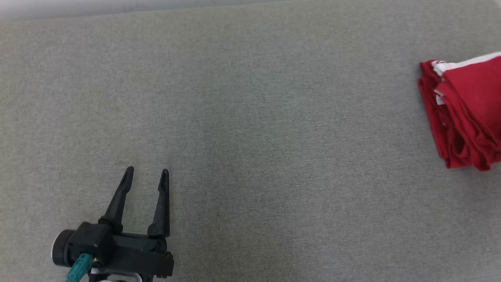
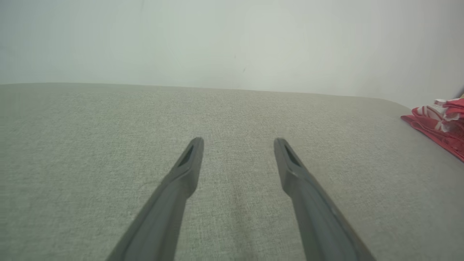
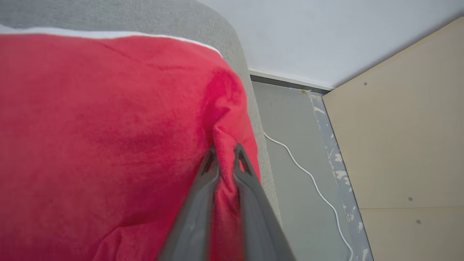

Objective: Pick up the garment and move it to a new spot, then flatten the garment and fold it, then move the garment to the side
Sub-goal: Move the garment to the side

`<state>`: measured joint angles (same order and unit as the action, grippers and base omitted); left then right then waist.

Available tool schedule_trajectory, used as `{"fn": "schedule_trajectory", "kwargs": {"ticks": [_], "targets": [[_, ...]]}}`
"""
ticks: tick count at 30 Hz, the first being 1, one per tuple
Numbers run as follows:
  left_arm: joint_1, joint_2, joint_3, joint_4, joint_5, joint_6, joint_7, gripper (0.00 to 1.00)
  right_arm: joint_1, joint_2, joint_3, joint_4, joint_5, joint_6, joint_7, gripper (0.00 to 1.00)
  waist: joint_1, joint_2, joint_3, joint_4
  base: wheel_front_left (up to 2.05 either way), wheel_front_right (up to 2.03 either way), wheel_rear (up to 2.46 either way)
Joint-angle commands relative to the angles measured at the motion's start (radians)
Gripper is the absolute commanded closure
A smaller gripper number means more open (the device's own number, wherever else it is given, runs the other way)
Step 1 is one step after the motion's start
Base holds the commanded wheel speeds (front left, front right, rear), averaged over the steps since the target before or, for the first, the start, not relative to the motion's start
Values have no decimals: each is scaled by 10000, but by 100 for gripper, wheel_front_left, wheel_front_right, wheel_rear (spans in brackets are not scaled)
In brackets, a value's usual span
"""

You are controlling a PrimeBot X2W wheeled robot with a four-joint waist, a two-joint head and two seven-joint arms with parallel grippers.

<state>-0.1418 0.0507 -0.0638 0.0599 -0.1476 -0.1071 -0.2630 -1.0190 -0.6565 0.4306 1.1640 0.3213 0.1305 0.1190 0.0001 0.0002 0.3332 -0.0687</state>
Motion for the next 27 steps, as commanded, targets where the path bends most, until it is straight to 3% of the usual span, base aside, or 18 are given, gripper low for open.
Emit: {"fn": "schedule_trajectory", "kwargs": {"ticks": [1,8,13,19,27], "targets": [[-179,22,49,-36,155,-50,-16,0,110,78,-200,232,-109,-4,-190,0,-1,-2,181,175,0,0,0],[-182,32,184,86,159,-116,-16,0,399,865,-1409,846,152,-4,-1751,0,-1,-2,-160,203,0,0,0],[100,17,393,200,-52,-102,-17,0,1009,1703,-1639,422,480,-4,-3122,0,-1,-2,-837,183,0,0,0],[675,6,686,251,-387,4,-15,0,2269,2772,-1705,-1100,1216,-4,-3774,0,-1,-2,-1810,44,0,0,0],[1380,2,1004,473,-626,189,-15,0,4450,3568,-1989,-3605,1353,-4,-3840,0,-1,-2,-2782,-35,0,0,0]]}}
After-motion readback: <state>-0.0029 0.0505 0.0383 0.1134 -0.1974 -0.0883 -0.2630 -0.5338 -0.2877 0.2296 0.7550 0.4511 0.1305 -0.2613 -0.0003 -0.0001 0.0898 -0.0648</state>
